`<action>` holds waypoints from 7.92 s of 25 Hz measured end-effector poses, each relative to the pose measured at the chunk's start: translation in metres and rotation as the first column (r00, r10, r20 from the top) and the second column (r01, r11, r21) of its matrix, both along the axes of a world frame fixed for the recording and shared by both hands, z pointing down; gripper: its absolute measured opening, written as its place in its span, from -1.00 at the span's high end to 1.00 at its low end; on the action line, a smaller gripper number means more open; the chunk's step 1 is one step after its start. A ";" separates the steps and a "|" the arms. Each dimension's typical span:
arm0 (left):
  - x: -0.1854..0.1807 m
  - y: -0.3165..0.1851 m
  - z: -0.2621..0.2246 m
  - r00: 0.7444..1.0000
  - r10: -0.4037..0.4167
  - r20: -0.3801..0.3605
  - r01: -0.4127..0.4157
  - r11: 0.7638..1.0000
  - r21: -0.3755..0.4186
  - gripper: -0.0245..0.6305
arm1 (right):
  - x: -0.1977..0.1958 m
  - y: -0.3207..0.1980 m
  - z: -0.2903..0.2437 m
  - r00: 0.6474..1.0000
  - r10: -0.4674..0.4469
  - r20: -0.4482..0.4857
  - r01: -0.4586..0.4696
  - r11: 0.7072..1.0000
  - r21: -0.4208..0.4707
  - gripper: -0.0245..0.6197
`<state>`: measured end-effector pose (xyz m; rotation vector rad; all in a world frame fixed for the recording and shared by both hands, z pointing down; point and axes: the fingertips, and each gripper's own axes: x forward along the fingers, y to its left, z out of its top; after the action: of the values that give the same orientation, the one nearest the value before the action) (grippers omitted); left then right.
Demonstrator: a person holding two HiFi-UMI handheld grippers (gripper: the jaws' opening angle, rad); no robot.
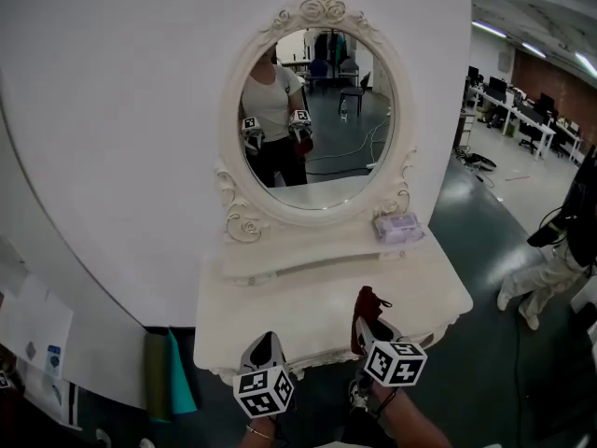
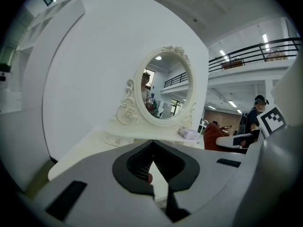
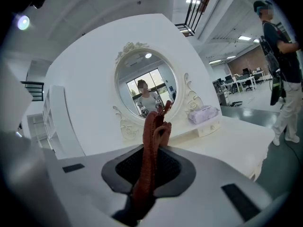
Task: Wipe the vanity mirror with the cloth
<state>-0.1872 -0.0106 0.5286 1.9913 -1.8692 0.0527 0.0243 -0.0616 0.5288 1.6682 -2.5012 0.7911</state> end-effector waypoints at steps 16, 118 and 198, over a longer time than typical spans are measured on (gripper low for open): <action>0.053 -0.159 -0.033 0.994 -0.089 0.069 0.087 0.996 0.028 0.92 | 0.037 -0.168 -0.017 0.994 -0.096 0.055 0.094 0.995 0.041 0.73; -0.134 -0.328 -0.240 0.947 -0.264 0.183 0.212 0.941 0.262 0.92 | -0.264 -0.326 -0.309 0.387 0.041 -0.921 0.822 0.438 0.365 0.73; 0.000 -0.390 -0.424 0.910 -0.157 0.385 -0.026 0.903 0.430 0.92 | -0.120 -0.342 -0.454 0.187 0.467 -0.864 0.864 0.341 0.371 0.73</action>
<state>-0.1873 -0.4007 0.1042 2.3444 -2.3859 0.0492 -0.0962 -0.4034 0.0751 0.8428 -1.8055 -1.7116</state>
